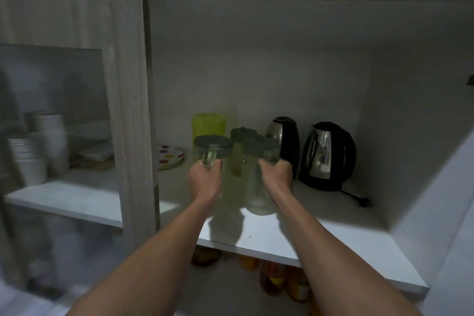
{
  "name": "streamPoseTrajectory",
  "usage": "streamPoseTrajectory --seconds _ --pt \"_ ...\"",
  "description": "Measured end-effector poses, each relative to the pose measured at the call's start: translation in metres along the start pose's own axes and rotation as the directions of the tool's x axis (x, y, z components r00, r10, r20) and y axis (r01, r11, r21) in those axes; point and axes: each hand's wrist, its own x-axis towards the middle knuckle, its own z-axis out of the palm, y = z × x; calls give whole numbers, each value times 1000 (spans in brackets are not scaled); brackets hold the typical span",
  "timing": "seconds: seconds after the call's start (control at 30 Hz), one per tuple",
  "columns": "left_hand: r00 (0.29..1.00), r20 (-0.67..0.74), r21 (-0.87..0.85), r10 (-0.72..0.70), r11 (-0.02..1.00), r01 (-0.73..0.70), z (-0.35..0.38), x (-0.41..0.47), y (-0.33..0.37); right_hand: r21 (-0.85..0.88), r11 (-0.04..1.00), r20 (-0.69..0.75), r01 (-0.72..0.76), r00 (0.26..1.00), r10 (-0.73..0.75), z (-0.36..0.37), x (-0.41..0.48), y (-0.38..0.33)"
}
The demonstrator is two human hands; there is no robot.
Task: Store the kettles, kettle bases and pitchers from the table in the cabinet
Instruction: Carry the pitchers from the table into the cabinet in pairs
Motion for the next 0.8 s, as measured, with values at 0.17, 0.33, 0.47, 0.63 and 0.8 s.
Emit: streamPoseTrajectory --seconds 0.17,0.33,0.47,0.63,0.8 --pt "998 -24 22 -51 998 52 10 17 -19 11 1000 50 9 999 -10 25 18 18" --pt "995 -86 60 -47 997 53 17 31 -35 -132 987 131 88 989 -71 48 30 25" --pt "993 -107 93 -48 994 58 26 38 -36 -184 977 154 110 985 -82 56 41 26" --pt "991 -129 137 -40 989 57 31 43 -38 -126 984 152 126 983 -106 64 43 30" --pt "991 -114 174 -69 981 89 30 40 -39 -180 982 188 60 982 -26 64 39 27"
